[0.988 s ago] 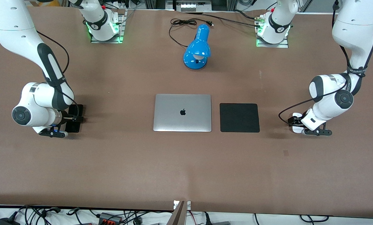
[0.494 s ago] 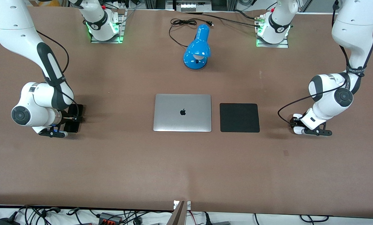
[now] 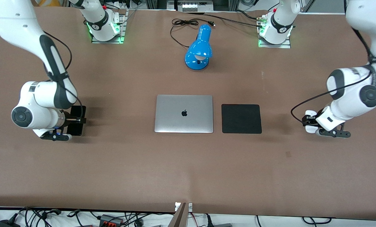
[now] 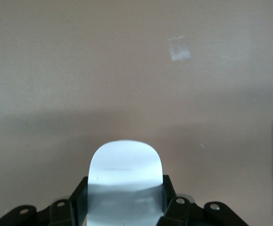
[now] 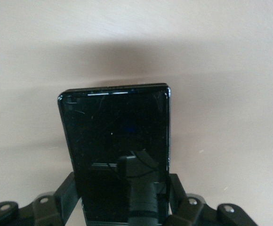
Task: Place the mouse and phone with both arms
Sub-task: 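Carry the phone toward the laptop while the left gripper carries the mouse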
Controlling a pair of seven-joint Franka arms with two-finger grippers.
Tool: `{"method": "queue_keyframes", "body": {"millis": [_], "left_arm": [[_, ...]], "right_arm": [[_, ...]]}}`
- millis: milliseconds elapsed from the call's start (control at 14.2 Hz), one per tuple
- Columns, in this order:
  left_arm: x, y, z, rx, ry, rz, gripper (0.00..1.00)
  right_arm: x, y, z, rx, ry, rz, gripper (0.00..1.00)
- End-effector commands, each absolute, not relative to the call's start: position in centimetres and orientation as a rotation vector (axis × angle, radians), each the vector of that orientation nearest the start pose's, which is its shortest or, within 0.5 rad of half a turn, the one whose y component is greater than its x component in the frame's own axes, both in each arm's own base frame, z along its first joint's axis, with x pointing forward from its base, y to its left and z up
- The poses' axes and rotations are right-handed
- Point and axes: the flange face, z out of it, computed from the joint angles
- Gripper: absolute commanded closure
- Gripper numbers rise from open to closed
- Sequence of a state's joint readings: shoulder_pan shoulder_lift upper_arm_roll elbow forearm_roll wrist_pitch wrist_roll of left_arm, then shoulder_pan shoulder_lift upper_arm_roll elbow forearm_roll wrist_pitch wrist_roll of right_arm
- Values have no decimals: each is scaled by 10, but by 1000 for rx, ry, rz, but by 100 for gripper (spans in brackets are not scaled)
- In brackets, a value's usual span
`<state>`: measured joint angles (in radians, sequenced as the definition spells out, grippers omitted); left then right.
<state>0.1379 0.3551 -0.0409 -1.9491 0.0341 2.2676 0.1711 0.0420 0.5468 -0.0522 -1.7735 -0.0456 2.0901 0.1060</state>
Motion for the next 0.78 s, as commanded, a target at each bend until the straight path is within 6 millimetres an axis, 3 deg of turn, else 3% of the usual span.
{"method": "queue_keyframes", "body": {"millis": [0, 141, 282, 424, 635, 706], "left_arm": [[611, 33, 355, -3121, 208, 171, 62], [615, -2, 393, -3125, 201, 252, 62], [615, -38, 410, -3127, 139, 292, 62], [609, -79, 404, -3128, 75, 306, 62], [604, -154, 374, -3113, 43, 283, 62], [602, -168, 358, -3058, 24, 252, 62]], "right_arm": [[631, 45, 252, -3214, 149, 346, 61], [628, 90, 250, -3201, 114, 329, 62], [617, 144, 248, -3206, 88, 327, 63], [608, 182, 246, -3219, 85, 317, 63], [596, 232, 236, -3172, 86, 282, 63], [593, 241, 232, -3174, 104, 274, 63]]}}
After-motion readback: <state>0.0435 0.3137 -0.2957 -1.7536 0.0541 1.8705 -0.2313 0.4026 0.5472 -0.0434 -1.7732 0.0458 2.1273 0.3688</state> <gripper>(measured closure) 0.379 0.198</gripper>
